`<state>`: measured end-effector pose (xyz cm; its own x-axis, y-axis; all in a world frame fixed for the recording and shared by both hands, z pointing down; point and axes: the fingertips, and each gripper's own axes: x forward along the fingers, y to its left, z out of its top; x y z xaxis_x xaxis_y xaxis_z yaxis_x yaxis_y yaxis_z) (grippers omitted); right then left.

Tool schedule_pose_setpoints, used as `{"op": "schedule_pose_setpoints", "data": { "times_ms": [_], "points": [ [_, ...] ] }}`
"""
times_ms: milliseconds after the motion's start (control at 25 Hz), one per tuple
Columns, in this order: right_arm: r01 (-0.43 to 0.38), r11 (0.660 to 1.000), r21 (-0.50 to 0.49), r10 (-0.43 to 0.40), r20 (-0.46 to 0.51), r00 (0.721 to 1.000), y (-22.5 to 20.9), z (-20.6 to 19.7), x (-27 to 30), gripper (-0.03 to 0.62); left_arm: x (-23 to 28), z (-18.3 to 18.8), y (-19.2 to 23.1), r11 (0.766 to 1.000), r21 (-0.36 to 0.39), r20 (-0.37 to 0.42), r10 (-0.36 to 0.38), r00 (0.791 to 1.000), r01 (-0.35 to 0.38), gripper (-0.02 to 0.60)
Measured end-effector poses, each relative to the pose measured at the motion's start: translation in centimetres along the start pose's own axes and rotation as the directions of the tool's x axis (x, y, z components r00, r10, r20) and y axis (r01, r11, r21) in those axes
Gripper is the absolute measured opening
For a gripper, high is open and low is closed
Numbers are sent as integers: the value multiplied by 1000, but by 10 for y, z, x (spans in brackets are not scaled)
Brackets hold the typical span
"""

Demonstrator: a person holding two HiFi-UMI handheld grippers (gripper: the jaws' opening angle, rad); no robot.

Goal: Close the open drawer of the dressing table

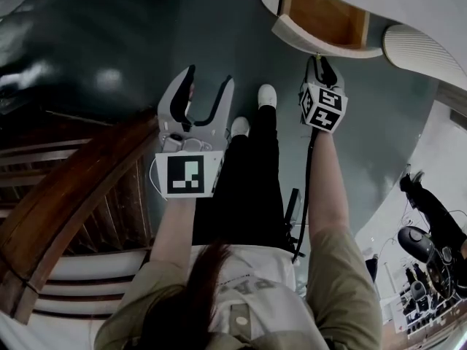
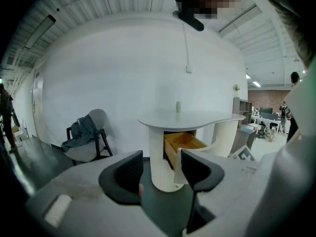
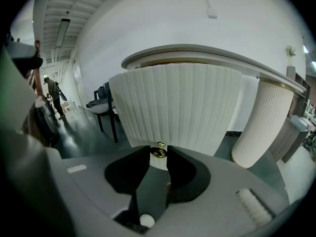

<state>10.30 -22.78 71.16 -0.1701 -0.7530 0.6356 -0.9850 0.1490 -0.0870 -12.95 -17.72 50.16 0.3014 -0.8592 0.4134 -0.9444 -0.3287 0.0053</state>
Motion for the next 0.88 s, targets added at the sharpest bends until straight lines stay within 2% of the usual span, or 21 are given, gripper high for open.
{"op": "schedule_pose_setpoints", "data": {
  "times_ms": [880],
  "points": [
    [20, 1000, -6, -20, 15, 1000, -4, 24, 21, 110, 9, -5, 12, 1000, -30, -12, 7, 1000, -7, 255]
  ]
}}
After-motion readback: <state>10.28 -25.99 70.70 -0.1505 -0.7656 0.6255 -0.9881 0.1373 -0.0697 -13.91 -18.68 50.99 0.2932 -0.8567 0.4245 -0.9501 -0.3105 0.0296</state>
